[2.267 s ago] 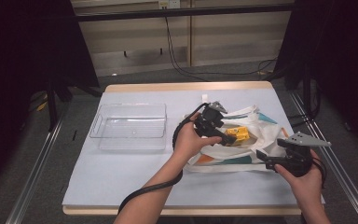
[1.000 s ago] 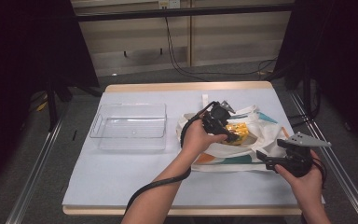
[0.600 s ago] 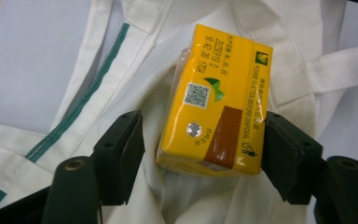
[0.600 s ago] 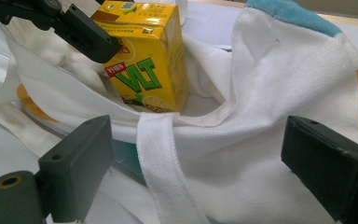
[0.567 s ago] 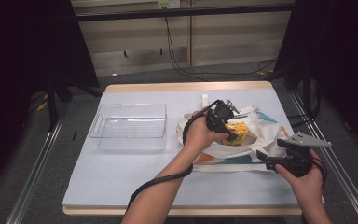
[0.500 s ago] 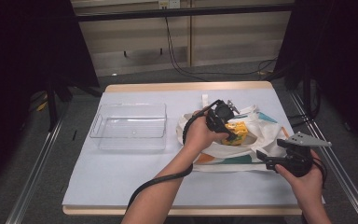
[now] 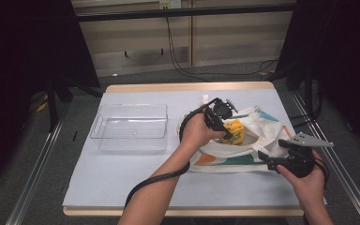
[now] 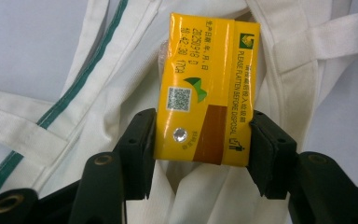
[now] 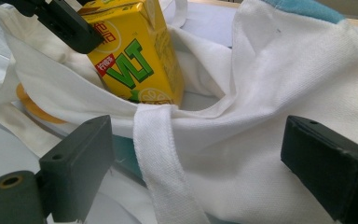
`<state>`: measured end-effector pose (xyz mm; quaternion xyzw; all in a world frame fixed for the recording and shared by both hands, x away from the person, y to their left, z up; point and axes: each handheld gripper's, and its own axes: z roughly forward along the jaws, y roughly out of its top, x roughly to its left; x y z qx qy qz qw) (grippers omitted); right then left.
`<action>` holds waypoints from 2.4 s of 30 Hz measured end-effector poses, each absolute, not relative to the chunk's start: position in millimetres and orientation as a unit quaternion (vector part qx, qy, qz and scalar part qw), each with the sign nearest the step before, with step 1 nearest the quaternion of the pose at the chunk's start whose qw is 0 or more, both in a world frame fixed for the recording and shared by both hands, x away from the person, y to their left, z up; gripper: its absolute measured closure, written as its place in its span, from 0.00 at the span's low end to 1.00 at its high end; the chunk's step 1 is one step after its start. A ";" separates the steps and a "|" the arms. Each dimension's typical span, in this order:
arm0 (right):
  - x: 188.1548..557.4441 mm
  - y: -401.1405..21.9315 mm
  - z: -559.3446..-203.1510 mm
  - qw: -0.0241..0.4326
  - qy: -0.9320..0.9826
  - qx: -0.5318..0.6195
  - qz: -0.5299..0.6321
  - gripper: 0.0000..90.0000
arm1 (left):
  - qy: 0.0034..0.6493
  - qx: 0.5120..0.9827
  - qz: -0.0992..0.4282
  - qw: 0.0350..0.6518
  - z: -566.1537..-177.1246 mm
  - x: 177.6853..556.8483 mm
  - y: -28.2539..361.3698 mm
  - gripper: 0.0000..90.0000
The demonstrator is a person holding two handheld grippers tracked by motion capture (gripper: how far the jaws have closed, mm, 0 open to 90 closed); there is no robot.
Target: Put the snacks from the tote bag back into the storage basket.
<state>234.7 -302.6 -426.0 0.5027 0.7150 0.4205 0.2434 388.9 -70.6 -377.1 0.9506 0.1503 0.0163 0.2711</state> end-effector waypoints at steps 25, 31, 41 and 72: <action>233.1 -298.8 -421.9 0.239 0.716 0.493 0.433 0.09 | 0.170 0.940 -0.014 0.294 -322.5 398.7 -38.1 0.55; 233.4 -296.7 -422.0 0.236 0.719 0.490 0.433 0.09 | 0.171 0.943 -0.010 0.286 -313.5 401.6 -26.9 0.55; 233.8 -296.1 -422.6 0.238 0.720 0.489 0.431 0.09 | 0.172 0.947 -0.001 0.273 -302.6 405.4 -13.5 0.55; 233.5 -294.0 -422.0 0.235 0.723 0.485 0.431 0.09 | 0.189 0.947 0.011 0.260 -278.0 415.7 28.6 0.55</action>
